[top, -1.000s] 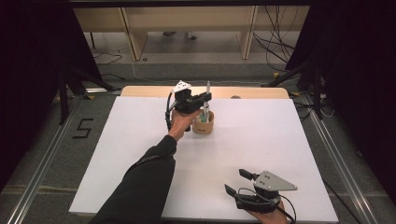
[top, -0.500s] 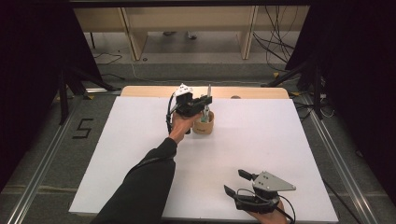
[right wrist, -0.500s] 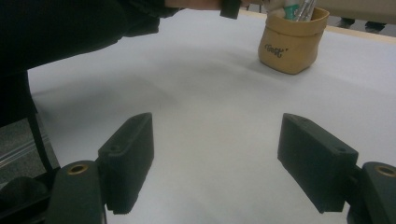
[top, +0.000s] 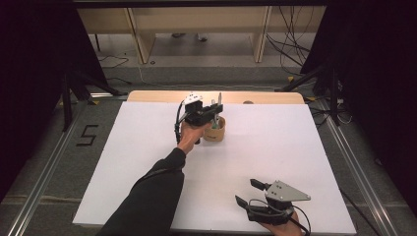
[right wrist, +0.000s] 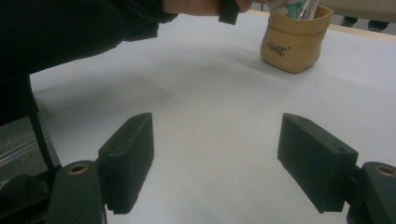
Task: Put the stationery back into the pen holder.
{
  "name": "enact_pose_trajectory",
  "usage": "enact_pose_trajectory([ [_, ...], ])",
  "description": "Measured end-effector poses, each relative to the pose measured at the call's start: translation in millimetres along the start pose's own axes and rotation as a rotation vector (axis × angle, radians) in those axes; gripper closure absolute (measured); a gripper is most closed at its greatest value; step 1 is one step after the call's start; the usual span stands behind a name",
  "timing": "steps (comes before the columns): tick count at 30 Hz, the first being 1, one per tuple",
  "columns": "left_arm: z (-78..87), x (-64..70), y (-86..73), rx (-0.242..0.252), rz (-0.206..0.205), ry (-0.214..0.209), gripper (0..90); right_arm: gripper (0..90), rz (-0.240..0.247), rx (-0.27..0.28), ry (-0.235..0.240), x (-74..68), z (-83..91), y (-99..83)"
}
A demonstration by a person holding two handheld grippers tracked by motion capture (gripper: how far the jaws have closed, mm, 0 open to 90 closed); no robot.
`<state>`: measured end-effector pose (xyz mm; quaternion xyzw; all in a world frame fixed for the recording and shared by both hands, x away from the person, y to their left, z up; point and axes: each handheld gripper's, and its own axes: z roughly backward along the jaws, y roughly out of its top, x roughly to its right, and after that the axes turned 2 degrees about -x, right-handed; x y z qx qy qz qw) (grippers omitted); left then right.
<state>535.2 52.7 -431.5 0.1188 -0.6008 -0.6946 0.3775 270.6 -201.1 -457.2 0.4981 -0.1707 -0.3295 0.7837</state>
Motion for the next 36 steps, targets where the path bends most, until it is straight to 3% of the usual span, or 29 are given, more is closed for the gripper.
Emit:
enact_pose_trajectory([
  [2, 0.6, 0.9, -0.5, -0.003, -0.006, 0.004, 77.8, 28.2, 0.004, 0.001, 0.005, -0.1, -0.2, -0.1],
  [5, 1.7, 2.2, 0.8, -0.024, 0.004, 0.014, 67.8, 28.2, 0.007, -0.002, 0.005, -0.1, -0.3, -0.2],
  [8, 5.2, 5.1, 3.4, -0.034, 0.007, 0.006, 65.0, 28.2, 0.007, -0.001, 0.003, -0.1, 0.0, 0.0],
  [10, 8.3, 7.0, 6.3, -0.057, 0.023, 0.005, 55.0, 28.2, 0.003, 0.001, 0.001, 0.2, 0.0, -0.1],
  [16, 21.1, 14.9, 12.8, -0.076, 0.030, -0.016, 39.0, 28.2, 0.001, 0.000, -0.003, 0.3, -0.2, 0.0],
  [36, 47.2, 16.4, 13.3, -0.116, 0.052, -0.055, 25.1, 28.2, -0.001, 0.001, -0.006, 1.5, -0.2, 0.3],
])
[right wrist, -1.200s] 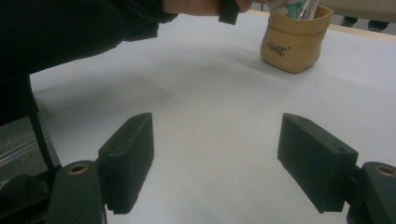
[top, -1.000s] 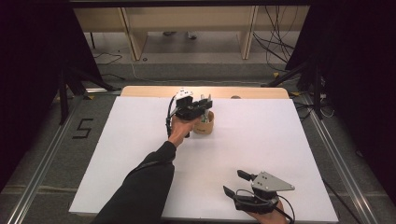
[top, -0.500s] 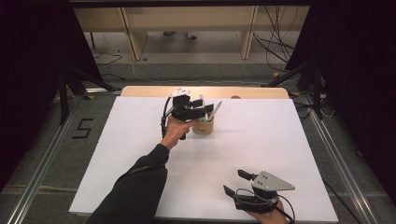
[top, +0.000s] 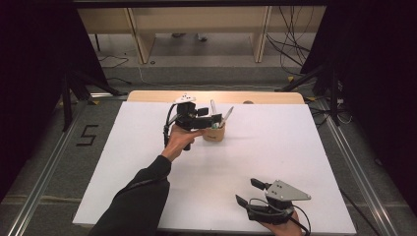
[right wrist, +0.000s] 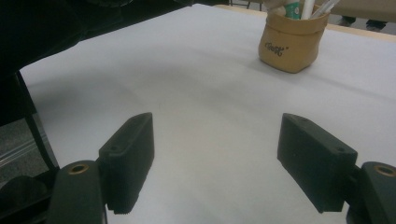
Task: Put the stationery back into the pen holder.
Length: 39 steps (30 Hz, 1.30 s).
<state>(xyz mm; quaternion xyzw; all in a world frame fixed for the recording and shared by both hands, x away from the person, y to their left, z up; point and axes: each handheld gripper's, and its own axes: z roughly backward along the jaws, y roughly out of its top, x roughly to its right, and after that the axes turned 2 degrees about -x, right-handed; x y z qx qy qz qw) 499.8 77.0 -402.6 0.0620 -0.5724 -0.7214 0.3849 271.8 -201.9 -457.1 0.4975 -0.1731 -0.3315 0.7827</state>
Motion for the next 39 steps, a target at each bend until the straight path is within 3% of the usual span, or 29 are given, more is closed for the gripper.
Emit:
enact_pose_trajectory([
  [13, 14.9, 1.1, -10.9, -0.019, -0.016, -0.031, 21.8, 28.2, -0.005, 0.003, 0.002, 0.7, 0.4, -0.2],
  [30, 41.1, 2.5, -31.9, -0.007, -0.023, -0.075, 21.4, 28.1, -0.024, 0.008, 0.003, 3.9, 1.7, -1.8],
  [39, 53.6, 0.9, -41.5, -0.002, -0.024, -0.079, 21.5, 28.1, -0.037, 0.013, 0.004, 7.2, 2.6, -2.7],
])
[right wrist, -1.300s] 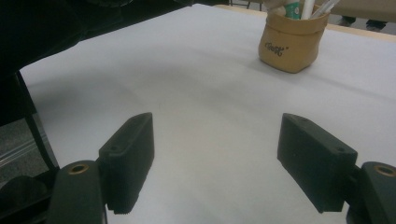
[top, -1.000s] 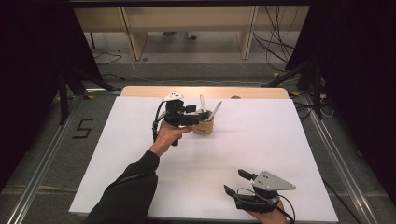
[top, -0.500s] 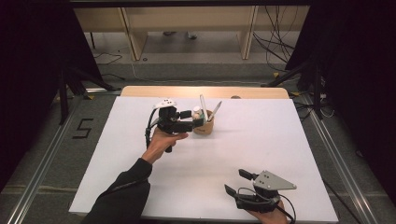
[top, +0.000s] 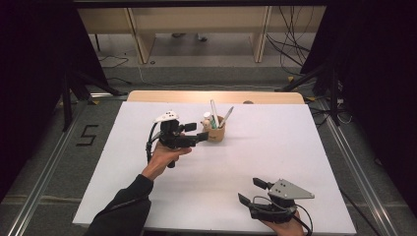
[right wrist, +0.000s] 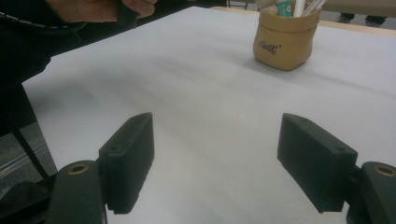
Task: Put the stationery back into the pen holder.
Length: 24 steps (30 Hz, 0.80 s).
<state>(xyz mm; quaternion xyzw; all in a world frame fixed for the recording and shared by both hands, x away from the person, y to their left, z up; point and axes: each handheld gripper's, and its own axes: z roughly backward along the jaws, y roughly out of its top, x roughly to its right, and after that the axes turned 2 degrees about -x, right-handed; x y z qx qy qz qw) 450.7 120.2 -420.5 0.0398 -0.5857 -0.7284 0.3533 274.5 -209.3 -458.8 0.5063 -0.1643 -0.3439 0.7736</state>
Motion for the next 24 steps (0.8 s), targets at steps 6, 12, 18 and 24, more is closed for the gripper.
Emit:
enact_pose_trajectory([
  [6, 5.3, 4.5, -6.4, -0.017, -0.029, -0.011, 21.2, 28.1, -0.017, 0.008, 0.005, 1.9, 1.7, -0.4],
  [12, 10.1, 11.1, -16.3, -0.040, -0.067, -0.018, 19.7, 28.1, -0.036, 0.014, 0.010, 3.6, 2.9, -0.6],
  [18, 19.3, 18.6, -28.9, -0.055, -0.099, -0.032, 19.0, 28.1, -0.045, 0.017, 0.014, 3.9, 2.2, -0.1],
  [24, 31.0, 27.4, -39.8, -0.058, -0.129, -0.033, 19.1, 28.1, -0.046, 0.016, 0.017, 4.0, 0.4, 0.3],
])
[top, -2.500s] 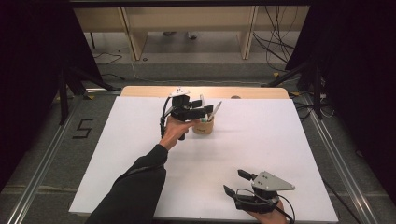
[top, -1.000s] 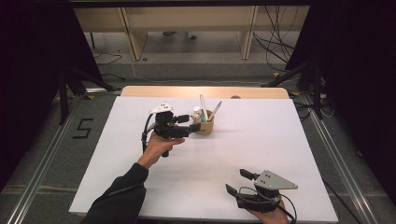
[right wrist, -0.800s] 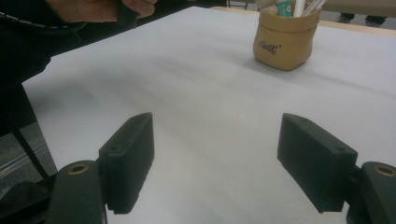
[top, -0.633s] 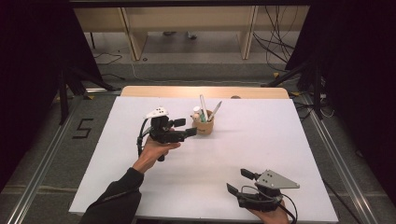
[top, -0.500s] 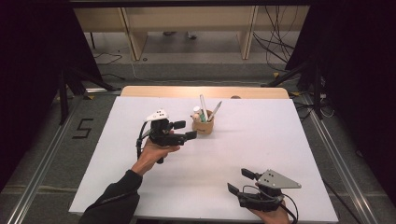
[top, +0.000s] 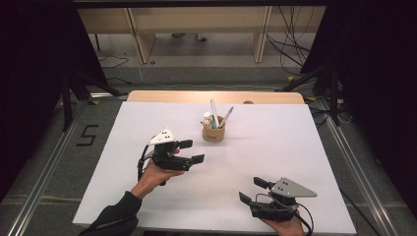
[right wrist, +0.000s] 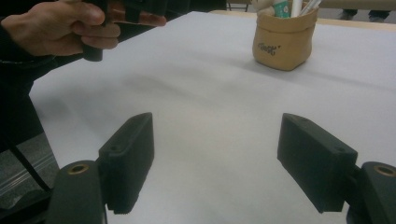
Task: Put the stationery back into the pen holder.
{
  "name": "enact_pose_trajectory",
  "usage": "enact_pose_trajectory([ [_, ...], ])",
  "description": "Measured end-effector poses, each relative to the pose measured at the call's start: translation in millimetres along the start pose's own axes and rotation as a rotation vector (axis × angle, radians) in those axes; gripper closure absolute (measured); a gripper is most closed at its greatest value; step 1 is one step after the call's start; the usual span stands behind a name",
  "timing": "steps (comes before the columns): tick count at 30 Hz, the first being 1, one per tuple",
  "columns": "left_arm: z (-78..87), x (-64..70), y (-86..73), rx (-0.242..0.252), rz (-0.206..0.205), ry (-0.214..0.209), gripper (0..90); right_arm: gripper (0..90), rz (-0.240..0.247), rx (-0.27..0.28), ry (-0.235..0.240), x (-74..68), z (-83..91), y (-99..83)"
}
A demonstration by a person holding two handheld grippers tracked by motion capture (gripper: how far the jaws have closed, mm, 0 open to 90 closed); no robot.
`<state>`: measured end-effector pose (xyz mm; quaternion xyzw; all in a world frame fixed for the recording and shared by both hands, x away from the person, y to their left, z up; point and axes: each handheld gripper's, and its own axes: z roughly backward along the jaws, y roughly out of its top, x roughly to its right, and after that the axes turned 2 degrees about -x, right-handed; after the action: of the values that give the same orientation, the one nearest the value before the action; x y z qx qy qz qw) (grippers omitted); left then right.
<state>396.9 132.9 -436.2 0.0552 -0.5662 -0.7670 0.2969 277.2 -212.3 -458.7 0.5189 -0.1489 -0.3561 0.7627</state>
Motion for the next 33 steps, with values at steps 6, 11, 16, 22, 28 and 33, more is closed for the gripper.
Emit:
enact_pose_trajectory([
  [6, 10.8, 9.5, -11.3, -0.002, -0.036, 0.006, 19.1, 27.9, -0.007, 0.000, -0.001, 0.7, 0.1, -0.4],
  [11, 18.1, 13.7, -19.9, -0.001, -0.039, 0.003, 19.0, 27.6, -0.014, 0.006, -0.006, 2.1, 0.7, -1.2],
  [16, 23.6, 18.5, -26.1, -0.008, -0.053, 0.001, 18.3, 27.3, -0.018, 0.012, -0.005, 2.7, 1.2, -1.3],
  [22, 30.9, 19.1, -34.5, -0.013, -0.041, -0.001, 16.9, 27.0, -0.018, 0.010, -0.008, 3.0, 1.4, -1.7],
  [28, 39.6, 18.6, -45.2, -0.027, -0.028, -0.001, 16.8, 26.8, -0.011, 0.007, -0.017, 4.2, 2.1, -2.4],
  [33, 43.3, 22.3, -52.9, -0.046, -0.046, 0.006, 16.8, 26.7, 0.003, 0.005, -0.027, 4.2, 2.1, -2.6],
])
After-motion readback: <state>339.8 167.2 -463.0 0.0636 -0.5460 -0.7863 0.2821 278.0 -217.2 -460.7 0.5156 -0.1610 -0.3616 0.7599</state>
